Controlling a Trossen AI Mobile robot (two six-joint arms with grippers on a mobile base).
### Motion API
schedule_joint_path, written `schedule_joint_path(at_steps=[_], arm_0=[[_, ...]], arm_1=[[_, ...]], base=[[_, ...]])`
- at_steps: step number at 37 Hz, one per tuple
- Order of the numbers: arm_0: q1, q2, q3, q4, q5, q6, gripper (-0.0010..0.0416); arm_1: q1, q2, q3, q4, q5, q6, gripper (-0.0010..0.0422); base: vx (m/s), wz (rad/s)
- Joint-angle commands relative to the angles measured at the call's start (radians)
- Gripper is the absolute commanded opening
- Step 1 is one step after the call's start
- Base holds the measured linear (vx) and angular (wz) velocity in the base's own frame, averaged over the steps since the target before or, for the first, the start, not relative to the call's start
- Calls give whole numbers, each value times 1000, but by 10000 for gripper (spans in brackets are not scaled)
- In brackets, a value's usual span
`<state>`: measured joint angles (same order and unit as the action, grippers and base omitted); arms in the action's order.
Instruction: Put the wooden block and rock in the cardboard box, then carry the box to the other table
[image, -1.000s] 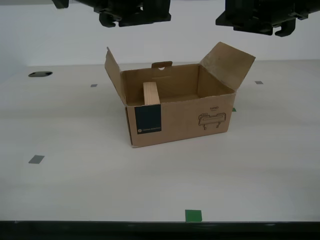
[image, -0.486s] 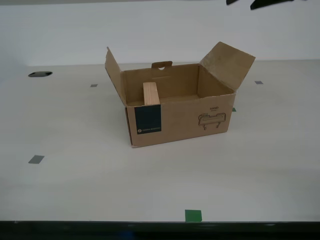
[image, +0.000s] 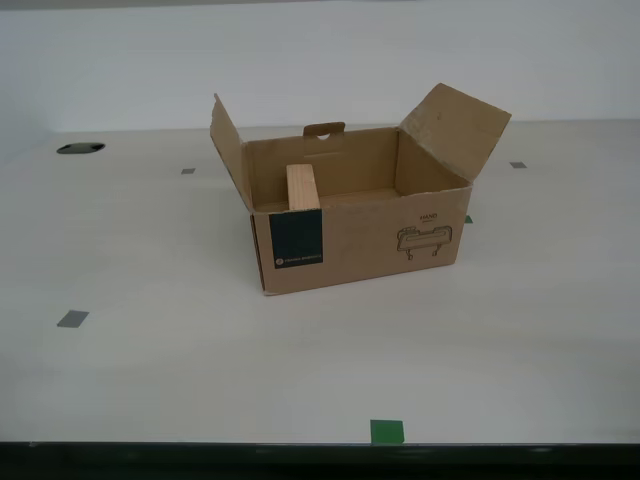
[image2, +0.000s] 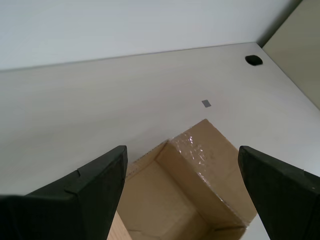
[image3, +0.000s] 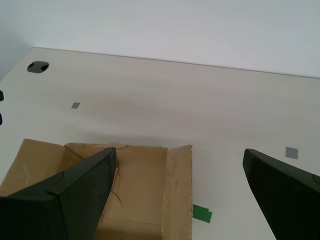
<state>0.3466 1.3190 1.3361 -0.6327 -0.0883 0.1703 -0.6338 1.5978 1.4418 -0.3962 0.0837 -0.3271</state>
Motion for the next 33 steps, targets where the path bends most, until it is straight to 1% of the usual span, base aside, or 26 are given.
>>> schedule_joint_path(at_steps=[1, 3, 5, 9, 13, 15, 18, 22, 26, 29, 31, 33], arm_0=[[-28, 0, 37, -52, 5, -17, 350], [-46, 0, 62, -90, 5, -28, 350], [-63, 0, 84, -120, 5, -47, 352], [-92, 1, 129, -171, 5, -73, 352], [-113, 1, 178, -228, 3, -87, 350], [-120, 1, 203, -255, 2, -101, 350], [-130, 18, 245, -287, 0, -118, 352], [-140, 59, 324, -384, 0, -143, 352], [-143, 126, 403, -492, 0, -149, 350], [-143, 182, 452, -562, 0, -156, 352], [-143, 214, 474, -592, 0, -162, 353], [-143, 243, 489, -603, 0, -175, 352]], arm_1=[[3, 0, 5, -38, -9, -76, 303], [3, 0, 5, -57, -9, -106, 300], [4, -1, 5, -81, -9, -130, 297], [4, -1, 5, -163, -9, -191, 287], [4, -1, 4, -251, -9, -222, 277], [4, -2, 6, -292, -9, -231, 272], [4, -2, 22, -357, -9, -231, 267], [5, -1, 50, -411, -9, -253, 266], [5, -1, 107, -480, -9, -277, 270], [4, -1, 153, -534, -9, -280, 277], [5, -1, 179, -573, -11, -282, 282], [5, -1, 201, -617, -16, -284, 288]], base=[[0, 0], [0, 0], [0, 0], [0, 0], [0, 0], [0, 0], [0, 0], [0, 0], [0, 0], [0, 0], [0, 0], [0, 0]])
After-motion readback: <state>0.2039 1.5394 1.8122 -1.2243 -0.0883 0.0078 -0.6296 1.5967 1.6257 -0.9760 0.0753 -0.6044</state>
